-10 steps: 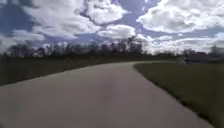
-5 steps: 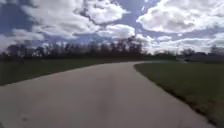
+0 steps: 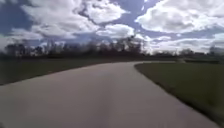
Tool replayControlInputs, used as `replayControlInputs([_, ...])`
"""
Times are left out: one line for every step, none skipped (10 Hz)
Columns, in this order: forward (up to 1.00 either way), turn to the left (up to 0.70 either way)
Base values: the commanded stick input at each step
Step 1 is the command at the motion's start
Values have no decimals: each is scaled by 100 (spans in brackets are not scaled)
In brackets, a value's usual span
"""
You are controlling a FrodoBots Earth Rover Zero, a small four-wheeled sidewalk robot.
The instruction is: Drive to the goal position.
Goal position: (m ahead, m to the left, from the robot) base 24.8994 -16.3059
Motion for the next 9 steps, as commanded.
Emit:
replayControlInputs([100, 0])
replayControlInputs([100, -27])
replayControlInputs([100, -24])
replayControlInputs([100, 0])
replayControlInputs([100, 0])
replayControlInputs([100, 0])
replayControlInputs([100, 0])
replayControlInputs([100, 0])
replayControlInputs([100, -12])
